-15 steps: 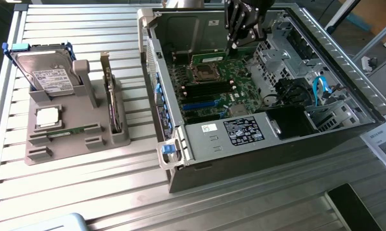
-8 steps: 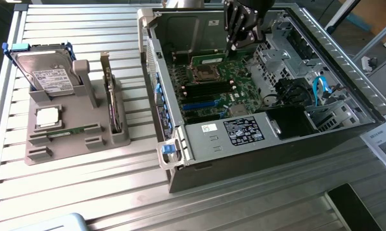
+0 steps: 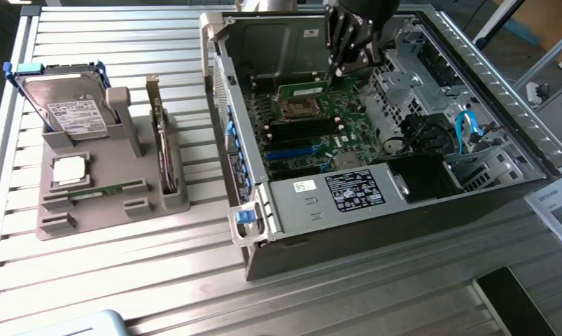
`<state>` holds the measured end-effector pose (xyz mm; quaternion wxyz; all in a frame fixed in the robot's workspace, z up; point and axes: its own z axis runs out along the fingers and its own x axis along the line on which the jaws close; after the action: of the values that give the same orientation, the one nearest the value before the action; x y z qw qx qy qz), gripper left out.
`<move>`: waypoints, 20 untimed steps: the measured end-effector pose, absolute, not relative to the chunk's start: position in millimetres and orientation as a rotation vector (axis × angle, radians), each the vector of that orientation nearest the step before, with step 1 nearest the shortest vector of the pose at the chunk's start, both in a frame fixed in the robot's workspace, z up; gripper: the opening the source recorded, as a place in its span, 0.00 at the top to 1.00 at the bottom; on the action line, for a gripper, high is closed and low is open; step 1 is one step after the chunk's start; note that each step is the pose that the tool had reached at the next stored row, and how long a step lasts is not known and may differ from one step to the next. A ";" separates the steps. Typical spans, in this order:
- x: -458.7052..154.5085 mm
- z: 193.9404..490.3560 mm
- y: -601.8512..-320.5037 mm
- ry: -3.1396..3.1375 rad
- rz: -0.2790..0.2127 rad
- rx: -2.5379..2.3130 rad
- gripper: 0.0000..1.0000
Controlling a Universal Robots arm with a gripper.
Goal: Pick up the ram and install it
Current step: 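Insert the ram into the slot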
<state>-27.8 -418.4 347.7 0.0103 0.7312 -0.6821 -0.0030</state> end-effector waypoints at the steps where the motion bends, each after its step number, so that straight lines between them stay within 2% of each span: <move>1: -27.8 347.2 -418.4 -2.129 -0.009 2.282 0.88; 20: -27.8 330.4 -418.4 -2.129 -0.009 2.282 0.88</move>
<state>-27.8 -418.4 330.4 0.0102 0.7312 -0.6821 -0.0029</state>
